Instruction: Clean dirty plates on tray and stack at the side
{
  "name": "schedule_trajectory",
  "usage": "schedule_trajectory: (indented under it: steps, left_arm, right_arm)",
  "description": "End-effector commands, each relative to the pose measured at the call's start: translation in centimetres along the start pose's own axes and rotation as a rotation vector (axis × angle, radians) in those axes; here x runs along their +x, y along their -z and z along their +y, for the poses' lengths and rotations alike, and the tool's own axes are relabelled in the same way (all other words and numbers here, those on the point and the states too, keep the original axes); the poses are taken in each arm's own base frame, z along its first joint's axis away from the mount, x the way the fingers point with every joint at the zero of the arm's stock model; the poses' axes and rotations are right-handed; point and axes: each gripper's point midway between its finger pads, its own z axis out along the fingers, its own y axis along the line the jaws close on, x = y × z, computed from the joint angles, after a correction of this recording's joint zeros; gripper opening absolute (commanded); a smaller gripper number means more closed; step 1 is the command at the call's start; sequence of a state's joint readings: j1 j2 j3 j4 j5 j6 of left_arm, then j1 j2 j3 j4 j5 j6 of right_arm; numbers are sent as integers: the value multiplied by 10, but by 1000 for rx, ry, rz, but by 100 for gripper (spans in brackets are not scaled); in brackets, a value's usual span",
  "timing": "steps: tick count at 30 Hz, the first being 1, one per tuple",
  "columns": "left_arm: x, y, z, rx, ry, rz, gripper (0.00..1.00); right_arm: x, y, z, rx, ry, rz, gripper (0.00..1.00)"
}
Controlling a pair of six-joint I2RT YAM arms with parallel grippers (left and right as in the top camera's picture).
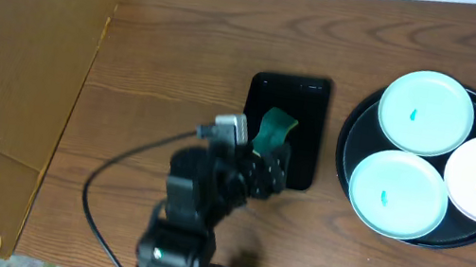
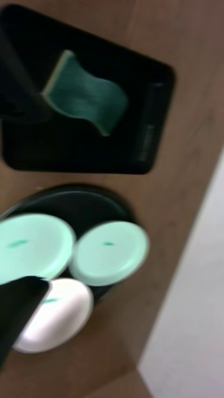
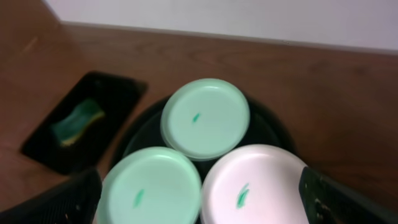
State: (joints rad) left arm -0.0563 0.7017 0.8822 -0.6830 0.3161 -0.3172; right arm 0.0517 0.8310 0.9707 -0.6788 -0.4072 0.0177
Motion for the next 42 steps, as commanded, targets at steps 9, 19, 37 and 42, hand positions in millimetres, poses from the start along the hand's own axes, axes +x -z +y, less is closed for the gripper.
schedule_trajectory:
  steps: [9, 19, 37, 42]
  left_arm:
    - [20, -20, 10, -124, 38, 399, 79]
    - [38, -39, 69, -432, 46, 522, 79]
    - [70, -170, 140, -532, -108, 687, 72]
    - [99, -183, 156, -556, -96, 785, 52]
  right_arm:
    - [-11, -15, 38, -265, -178, 159, 99]
    - [8, -17, 16, -123, -230, 229, 99]
    - [27, -17, 9, -75, -268, 308, 93]
    - [32, -15, 10, -73, -279, 330, 93]
